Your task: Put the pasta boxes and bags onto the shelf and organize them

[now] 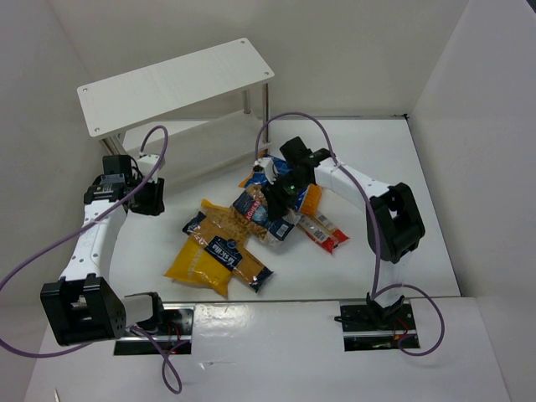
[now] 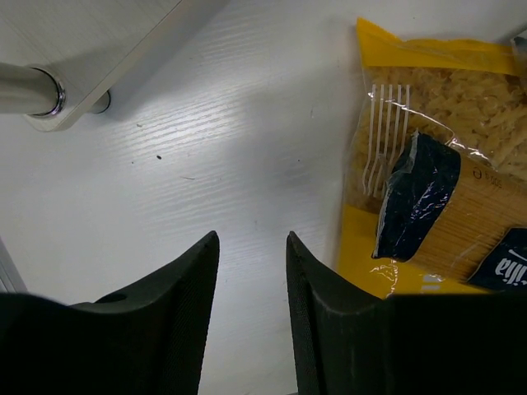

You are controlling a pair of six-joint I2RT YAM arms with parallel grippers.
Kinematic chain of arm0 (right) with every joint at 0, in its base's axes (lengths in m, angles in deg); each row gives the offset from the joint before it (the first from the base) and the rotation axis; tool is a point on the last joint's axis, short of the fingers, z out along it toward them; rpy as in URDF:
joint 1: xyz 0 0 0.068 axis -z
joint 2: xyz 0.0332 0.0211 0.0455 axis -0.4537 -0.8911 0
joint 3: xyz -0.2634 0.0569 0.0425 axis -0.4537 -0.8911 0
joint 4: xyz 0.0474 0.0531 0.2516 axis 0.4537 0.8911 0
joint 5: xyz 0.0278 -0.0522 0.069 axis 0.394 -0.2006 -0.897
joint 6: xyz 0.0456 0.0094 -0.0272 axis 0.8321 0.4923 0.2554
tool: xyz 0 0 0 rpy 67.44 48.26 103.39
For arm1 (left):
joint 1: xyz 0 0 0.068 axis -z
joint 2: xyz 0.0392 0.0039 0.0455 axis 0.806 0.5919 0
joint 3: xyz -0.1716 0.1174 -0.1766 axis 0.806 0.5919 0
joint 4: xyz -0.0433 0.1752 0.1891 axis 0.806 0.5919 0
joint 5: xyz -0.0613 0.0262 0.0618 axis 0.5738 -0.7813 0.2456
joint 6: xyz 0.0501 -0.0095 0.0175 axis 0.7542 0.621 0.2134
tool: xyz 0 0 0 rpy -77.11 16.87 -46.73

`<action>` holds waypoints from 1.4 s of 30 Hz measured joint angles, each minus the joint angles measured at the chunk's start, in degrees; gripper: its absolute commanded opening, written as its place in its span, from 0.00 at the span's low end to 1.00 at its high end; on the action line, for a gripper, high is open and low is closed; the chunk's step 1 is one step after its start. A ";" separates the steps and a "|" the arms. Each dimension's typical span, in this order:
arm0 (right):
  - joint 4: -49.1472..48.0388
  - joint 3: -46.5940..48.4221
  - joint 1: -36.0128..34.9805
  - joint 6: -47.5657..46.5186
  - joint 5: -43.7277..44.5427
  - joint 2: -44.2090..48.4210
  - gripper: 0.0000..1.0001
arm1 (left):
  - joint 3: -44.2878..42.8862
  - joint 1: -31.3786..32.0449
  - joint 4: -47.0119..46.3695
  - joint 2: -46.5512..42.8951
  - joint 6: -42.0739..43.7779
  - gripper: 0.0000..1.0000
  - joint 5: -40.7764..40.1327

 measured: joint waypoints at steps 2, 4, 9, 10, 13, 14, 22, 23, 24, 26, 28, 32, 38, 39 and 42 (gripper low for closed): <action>0.48 0.87 -0.24 -0.13 -0.81 -0.02 0.00 | -0.02 0.20 0.13 0.07 0.13 0.57 0.42; 0.72 1.16 -0.72 -0.35 -1.57 -0.02 0.00 | -0.48 0.57 0.92 0.50 0.42 0.66 1.27; 1.73 1.53 -1.60 -1.01 -3.23 -0.02 0.00 | -4.24 3.67 3.19 3.50 1.92 0.93 5.40; 1.95 1.62 -1.60 -1.25 -3.56 -0.02 0.00 | -4.96 4.42 3.45 4.37 2.19 0.95 6.38; 2.27 1.68 -1.64 -1.62 -3.82 -0.04 0.00 | -5.84 6.40 3.87 6.80 3.39 1.00 9.09; 2.27 1.68 -1.64 -1.68 -3.82 -0.04 0.00 | -5.95 7.04 4.37 7.72 3.74 1.00 10.25; 4.70 3.69 -1.64 -2.49 -4.48 -0.04 0.00 | -11.28 11.13 9.73 16.65 9.40 1.00 20.96; 5.22 4.35 -1.64 -2.75 -4.92 -0.02 0.00 | -12.48 11.58 10.51 18.08 10.43 1.00 22.62; 5.62 5.03 -1.66 -2.86 -5.29 -0.02 0.00 | -13.60 11.80 11.37 19.39 11.02 1.00 24.11; 6.23 6.27 -1.68 -3.02 -6.16 -0.02 0.00 | -16.48 11.93 13.44 22.45 12.72 1.00 27.34; 6.49 6.97 -1.70 -3.26 -6.93 0.02 0.00 | -18.75 11.93 15.17 25.05 14.53 1.00 30.12; 7.48 7.13 -1.77 -3.91 -7.93 0.37 0.00 | -19.96 11.91 18.18 27.39 17.40 1.00 34.29; 9.31 7.67 -1.84 -4.57 -9.31 0.74 0.00 | -20.65 11.96 22.53 29.49 21.35 1.00 39.26; 9.73 8.04 -1.86 -4.72 -9.53 0.74 0.00 | -20.74 12.00 23.37 29.90 22.27 1.00 40.09; 10.60 9.79 -1.90 -5.20 -10.86 0.74 0.00 | -20.92 12.17 25.03 31.52 24.22 1.00 42.14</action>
